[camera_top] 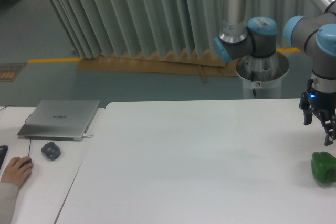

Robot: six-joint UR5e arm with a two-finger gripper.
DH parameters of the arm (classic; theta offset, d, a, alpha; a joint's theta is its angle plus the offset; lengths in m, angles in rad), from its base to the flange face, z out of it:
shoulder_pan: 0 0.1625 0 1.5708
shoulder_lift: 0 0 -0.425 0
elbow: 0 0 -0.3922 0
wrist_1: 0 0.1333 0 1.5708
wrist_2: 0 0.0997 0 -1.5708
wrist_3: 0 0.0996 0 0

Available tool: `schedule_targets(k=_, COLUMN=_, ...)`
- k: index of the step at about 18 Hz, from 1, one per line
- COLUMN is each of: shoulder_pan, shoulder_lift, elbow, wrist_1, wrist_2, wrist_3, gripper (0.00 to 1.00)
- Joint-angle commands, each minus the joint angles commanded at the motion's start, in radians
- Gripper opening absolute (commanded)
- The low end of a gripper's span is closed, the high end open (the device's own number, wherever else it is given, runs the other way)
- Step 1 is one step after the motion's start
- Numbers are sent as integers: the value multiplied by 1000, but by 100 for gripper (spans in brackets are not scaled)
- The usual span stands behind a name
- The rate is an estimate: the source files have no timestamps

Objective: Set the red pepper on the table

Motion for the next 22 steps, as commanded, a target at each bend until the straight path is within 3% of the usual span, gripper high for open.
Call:
schedule_targets(k=18, shoulder_pan=2, shoulder_lift=-2, elbow=12, wrist_1=3, wrist_2=20, wrist_3=-9, gripper=100)
schedule_targets(k=20, shoulder_pan=12, shoulder_lift=-3, elbow=11, wrist_1=5, wrist_2=43, wrist_3=5, gripper=100)
schedule_targets(k=22, shoulder_pan=53, shoulder_lift=-3, elbow=30, wrist_1=5, wrist_2=58, wrist_3=133, gripper=100)
